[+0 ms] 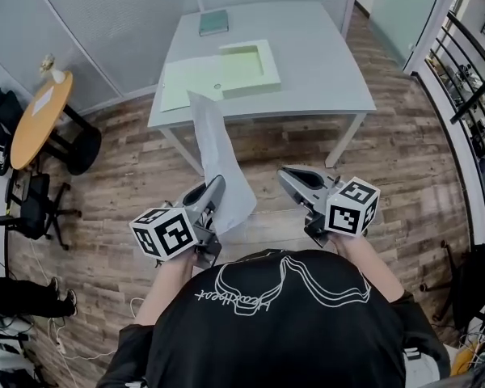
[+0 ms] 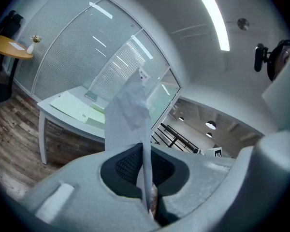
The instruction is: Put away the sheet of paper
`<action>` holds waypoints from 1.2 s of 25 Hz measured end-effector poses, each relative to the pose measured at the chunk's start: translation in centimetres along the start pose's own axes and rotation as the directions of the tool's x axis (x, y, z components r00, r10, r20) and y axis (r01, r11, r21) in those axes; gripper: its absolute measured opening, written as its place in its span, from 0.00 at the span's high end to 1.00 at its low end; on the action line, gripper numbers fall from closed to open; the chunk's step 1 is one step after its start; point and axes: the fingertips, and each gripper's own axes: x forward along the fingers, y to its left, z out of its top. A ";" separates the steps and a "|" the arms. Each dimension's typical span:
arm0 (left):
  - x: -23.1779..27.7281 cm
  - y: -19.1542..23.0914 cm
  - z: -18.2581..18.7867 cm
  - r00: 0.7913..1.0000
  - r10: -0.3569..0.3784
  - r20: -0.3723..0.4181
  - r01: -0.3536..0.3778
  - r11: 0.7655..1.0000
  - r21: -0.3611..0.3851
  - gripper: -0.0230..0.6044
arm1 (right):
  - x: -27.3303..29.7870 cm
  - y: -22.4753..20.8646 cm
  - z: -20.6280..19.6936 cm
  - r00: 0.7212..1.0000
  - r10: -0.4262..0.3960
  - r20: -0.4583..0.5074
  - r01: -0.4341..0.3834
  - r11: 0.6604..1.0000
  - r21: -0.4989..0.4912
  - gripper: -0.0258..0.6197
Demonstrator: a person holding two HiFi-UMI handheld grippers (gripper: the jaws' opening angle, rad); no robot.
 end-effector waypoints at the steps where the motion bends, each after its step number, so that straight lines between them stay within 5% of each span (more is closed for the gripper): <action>1: 0.3 0.0 0.2 1.000 -0.002 0.006 0.002 1.000 0.000 0.94 | -0.1 -0.3 0.2 1.000 0.001 0.000 -0.001 1.000 -0.004 0.95; 16: 2.8 3.7 2.3 0.999 -0.043 0.011 0.044 0.998 -0.044 0.94 | 3.6 -4.0 0.4 0.999 -0.023 -0.041 0.024 1.000 0.013 0.95; 30: 11.0 17.0 11.7 0.994 -0.081 -0.078 0.072 0.991 -0.111 0.94 | 17.5 -14.5 4.4 0.994 -0.102 -0.030 0.106 0.985 0.139 0.95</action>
